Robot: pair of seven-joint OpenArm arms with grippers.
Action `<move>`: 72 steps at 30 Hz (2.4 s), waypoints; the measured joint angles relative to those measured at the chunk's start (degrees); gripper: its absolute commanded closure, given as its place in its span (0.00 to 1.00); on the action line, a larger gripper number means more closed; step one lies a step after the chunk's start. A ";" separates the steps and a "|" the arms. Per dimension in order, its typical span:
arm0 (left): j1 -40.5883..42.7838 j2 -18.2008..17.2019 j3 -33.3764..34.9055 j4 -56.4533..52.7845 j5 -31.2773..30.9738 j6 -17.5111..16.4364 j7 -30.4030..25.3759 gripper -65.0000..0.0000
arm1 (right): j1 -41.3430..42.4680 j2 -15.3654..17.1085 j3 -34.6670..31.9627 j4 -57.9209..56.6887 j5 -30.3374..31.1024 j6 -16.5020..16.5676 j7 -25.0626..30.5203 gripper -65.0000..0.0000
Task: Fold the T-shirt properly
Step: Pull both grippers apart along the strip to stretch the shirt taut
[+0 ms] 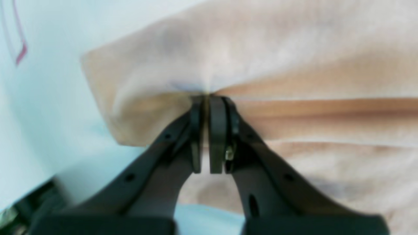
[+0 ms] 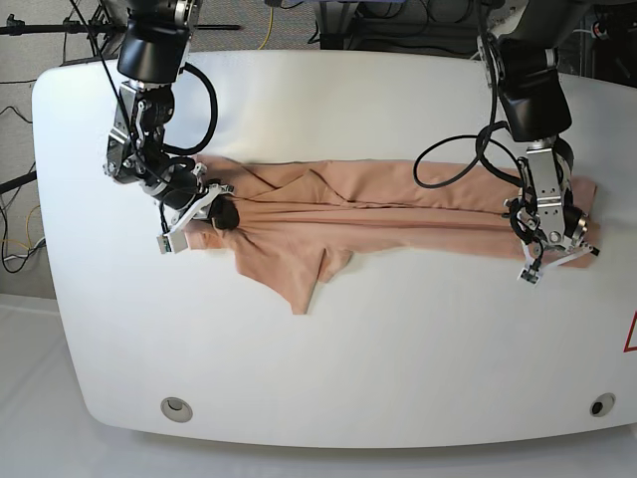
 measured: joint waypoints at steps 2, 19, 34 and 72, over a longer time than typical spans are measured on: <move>-1.09 0.15 0.00 -1.29 -1.29 0.00 -1.64 0.94 | 1.20 -0.02 0.02 -0.31 -2.80 -1.27 0.66 1.00; -4.17 5.07 0.11 -5.22 -8.39 -0.35 -9.88 0.94 | 5.49 0.00 0.31 -0.87 -11.61 -5.90 2.19 1.00; -2.62 5.22 0.55 0.17 -10.78 -3.45 -4.11 0.93 | 5.66 0.11 0.33 -0.87 -11.58 -6.19 2.03 1.00; -4.26 3.76 0.76 10.91 -8.59 -4.98 11.39 0.93 | 3.87 0.17 4.13 8.17 -13.46 -6.64 -5.81 1.00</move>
